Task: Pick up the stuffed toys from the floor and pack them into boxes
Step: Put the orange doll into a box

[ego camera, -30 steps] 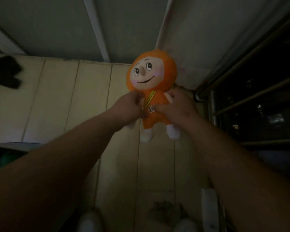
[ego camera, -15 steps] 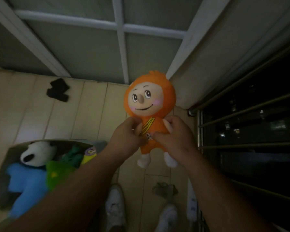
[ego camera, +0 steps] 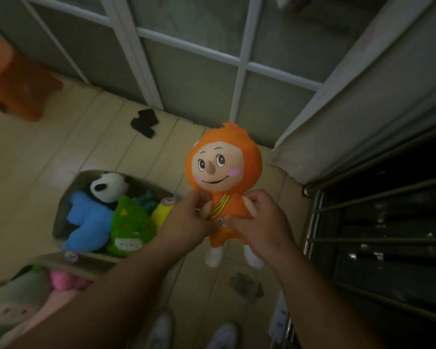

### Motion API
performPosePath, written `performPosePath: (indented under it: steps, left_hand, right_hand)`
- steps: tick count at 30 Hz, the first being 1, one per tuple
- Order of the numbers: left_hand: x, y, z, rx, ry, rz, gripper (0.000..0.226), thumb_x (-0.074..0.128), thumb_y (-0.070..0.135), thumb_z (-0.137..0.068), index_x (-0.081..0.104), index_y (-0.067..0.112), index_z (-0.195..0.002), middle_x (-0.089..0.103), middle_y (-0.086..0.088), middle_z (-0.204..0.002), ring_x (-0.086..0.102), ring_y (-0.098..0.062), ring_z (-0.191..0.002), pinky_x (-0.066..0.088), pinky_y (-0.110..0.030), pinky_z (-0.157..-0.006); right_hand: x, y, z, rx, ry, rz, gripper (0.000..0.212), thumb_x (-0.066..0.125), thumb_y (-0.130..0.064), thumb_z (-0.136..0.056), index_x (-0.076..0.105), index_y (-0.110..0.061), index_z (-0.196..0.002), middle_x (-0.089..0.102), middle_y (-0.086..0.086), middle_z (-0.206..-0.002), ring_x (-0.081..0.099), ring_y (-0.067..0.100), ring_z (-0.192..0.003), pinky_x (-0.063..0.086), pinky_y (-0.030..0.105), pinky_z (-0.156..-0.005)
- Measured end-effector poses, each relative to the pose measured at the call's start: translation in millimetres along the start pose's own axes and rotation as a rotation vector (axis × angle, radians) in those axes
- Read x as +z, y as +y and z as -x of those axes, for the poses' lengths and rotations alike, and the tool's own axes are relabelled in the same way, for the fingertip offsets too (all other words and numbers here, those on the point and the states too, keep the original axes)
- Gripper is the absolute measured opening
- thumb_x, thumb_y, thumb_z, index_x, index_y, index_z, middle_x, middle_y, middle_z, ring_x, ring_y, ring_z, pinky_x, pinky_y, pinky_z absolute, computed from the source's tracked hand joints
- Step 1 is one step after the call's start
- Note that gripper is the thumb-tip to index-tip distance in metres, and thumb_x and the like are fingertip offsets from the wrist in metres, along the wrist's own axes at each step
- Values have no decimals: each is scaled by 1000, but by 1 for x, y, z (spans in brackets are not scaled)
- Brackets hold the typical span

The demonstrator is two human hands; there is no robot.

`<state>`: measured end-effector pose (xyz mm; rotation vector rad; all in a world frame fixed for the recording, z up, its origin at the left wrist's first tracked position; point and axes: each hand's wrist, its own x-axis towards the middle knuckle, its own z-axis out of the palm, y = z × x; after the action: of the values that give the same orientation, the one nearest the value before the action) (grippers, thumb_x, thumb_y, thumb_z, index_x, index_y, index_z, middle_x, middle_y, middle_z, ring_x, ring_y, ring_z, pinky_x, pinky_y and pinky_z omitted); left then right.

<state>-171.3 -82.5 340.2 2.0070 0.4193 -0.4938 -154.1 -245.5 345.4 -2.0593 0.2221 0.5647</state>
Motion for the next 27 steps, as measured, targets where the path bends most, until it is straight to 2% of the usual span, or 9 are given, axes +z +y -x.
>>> performPosePath:
  steps: [4,9,12,14,17,21,23,25,27]
  left_hand:
    - [-16,-32,5,-25,22,5,40,75,16,-70,55,26,-102,58,13,-93,58,-6,-85,51,-30,-76]
    - [-55,-97,6,-107,47,80,40,74,16,-69,55,30,-101,59,11,-98,58,-10,-89,50,-27,-74]
    - [-91,-143,10,-182,41,141,38,73,17,-72,53,34,-99,58,11,-101,60,-12,-90,55,-33,-74]
    - [-117,-174,13,-221,52,158,37,72,16,-74,52,34,-100,57,10,-103,60,-10,-89,54,-28,-69]
    - [-154,-218,17,-270,122,179,32,71,19,-77,52,32,-100,57,12,-98,58,-8,-89,46,-22,-67]
    - [-190,-271,17,-361,207,160,25,66,24,-80,55,28,-102,61,8,-98,59,-11,-92,49,-28,-77]
    - [-202,-290,11,-398,257,112,28,63,37,-75,56,34,-102,63,8,-101,59,-14,-96,50,-34,-86]
    - [-211,-305,5,-435,296,104,33,59,45,-68,56,38,-100,64,9,-103,61,-16,-97,51,-40,-88]
    - [-218,-314,-3,-443,318,94,22,60,39,-76,53,38,-97,62,9,-103,59,-17,-97,51,-41,-89]
  right_hand:
    - [35,2,-1,2,-34,18,44,81,-34,-67,50,-37,-97,60,-16,-98,59,8,-93,49,30,-73]
    - [110,-2,-8,-32,-73,59,42,82,-33,-64,48,-38,-88,59,-18,-92,59,7,-88,46,25,-66]
    - [168,-9,-11,-34,-133,58,43,79,-40,-59,50,-41,-90,63,-14,-95,62,9,-90,53,33,-74]
    - [211,-15,-13,-44,-193,77,42,79,-39,-60,50,-44,-90,63,-13,-96,62,10,-91,54,37,-77]
    - [271,-28,-19,-73,-274,127,40,79,-38,-65,50,-36,-92,62,-13,-96,61,11,-89,54,38,-75]
    - [342,-43,-30,-91,-384,198,42,79,-33,-71,49,-32,-100,60,-10,-101,59,12,-94,52,31,-73]
    - [369,-49,-39,-102,-401,227,44,80,-34,-70,51,-31,-102,61,-8,-102,59,13,-94,53,33,-74]
    - [392,-53,-49,-111,-421,264,45,80,-36,-70,51,-30,-104,60,-8,-102,59,14,-94,52,33,-74]
    - [407,-56,-59,-124,-420,296,47,80,-38,-69,52,-29,-107,61,-7,-104,58,15,-96,52,35,-76]
